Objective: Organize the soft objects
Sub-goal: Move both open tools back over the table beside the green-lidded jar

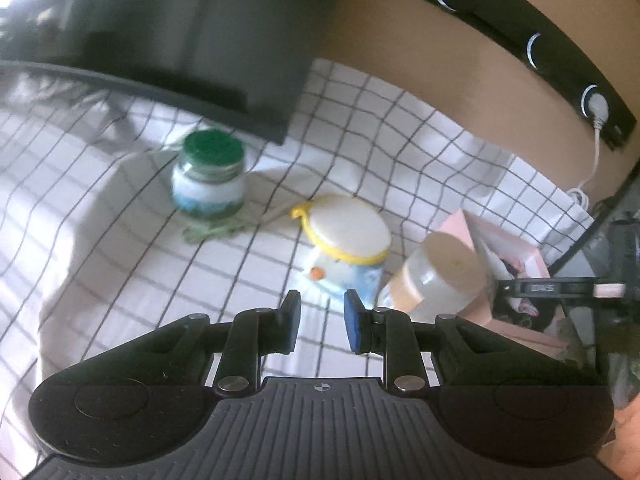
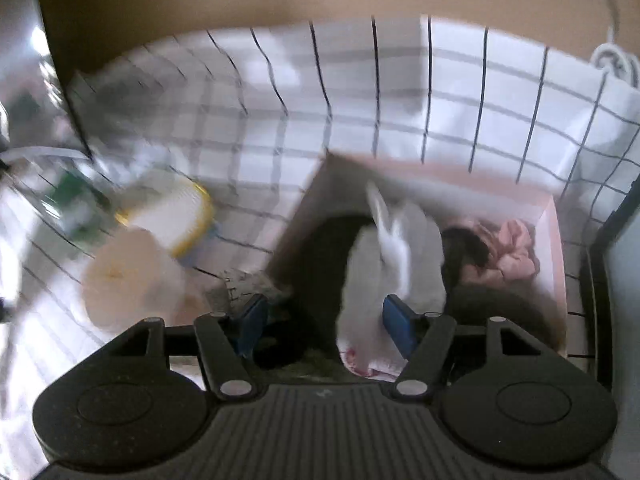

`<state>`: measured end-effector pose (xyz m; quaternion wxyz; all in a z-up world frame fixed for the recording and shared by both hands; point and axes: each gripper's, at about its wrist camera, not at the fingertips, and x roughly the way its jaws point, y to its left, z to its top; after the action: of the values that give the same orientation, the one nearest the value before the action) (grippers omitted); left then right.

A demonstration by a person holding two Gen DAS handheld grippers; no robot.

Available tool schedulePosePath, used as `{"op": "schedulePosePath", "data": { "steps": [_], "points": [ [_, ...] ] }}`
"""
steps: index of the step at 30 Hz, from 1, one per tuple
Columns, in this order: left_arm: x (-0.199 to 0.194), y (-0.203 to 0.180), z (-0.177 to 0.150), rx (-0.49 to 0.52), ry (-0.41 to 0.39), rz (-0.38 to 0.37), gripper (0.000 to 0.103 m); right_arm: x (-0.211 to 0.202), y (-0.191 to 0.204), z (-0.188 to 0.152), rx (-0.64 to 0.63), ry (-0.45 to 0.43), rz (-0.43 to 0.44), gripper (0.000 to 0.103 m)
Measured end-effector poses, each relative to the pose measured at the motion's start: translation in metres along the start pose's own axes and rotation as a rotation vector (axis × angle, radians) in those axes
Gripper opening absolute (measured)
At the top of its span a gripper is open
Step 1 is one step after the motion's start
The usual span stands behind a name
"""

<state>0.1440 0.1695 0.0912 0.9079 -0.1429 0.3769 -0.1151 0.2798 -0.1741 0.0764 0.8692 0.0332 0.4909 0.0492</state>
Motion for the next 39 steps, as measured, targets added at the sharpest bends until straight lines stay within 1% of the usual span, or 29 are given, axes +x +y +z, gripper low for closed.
{"op": "schedulePosePath", "data": {
  "steps": [1,5,7,12,14,17,19,22,25,27,30,32,36,39],
  "points": [
    [-0.002,0.004,-0.002,-0.006,0.000,-0.003,0.026,0.007,0.001,0.001,-0.001,0.018,-0.021,0.064],
    [-0.006,0.019,-0.011,-0.014,0.020,0.003,0.026,0.022,0.011,0.000,-0.064,0.020,-0.070,0.067],
    [-0.006,0.026,-0.016,-0.019,0.030,0.016,0.026,0.026,0.012,-0.003,-0.087,-0.001,-0.066,0.068],
    [-0.004,0.040,-0.017,0.018,0.036,0.069,0.026,0.027,0.013,-0.002,-0.101,0.004,-0.062,0.068],
    [-0.001,0.047,-0.015,0.051,0.024,0.093,0.026,0.020,0.015,-0.003,-0.105,0.004,-0.069,0.068],
    [0.006,0.056,-0.010,0.109,0.005,0.101,0.026,0.002,0.018,-0.005,-0.094,-0.021,-0.083,0.069],
    [0.014,0.062,-0.004,0.142,0.001,0.094,0.026,-0.015,0.020,-0.007,-0.092,-0.050,-0.088,0.071],
    [0.032,0.068,0.008,0.183,-0.005,0.090,0.026,-0.044,0.026,-0.008,-0.082,-0.099,-0.112,0.072],
    [0.056,0.074,0.024,0.198,-0.004,0.090,0.026,-0.073,0.038,-0.006,-0.078,-0.152,-0.121,0.073],
    [0.073,0.079,0.033,0.196,0.004,0.093,0.026,-0.092,0.049,-0.006,-0.070,-0.178,-0.097,0.074],
    [0.093,0.086,0.041,0.192,0.001,0.091,0.026,-0.111,0.072,-0.012,-0.088,-0.202,-0.029,0.075],
    [0.105,0.091,0.045,0.180,0.011,0.089,0.026,-0.116,0.091,-0.019,-0.107,-0.204,0.008,0.076],
    [0.118,0.094,0.048,0.184,0.021,0.080,0.026,-0.110,0.128,-0.038,-0.133,-0.169,0.098,0.076],
    [0.127,0.093,0.048,0.192,0.055,0.071,0.026,-0.097,0.152,-0.053,-0.151,-0.125,0.156,0.076]
  ]
}}
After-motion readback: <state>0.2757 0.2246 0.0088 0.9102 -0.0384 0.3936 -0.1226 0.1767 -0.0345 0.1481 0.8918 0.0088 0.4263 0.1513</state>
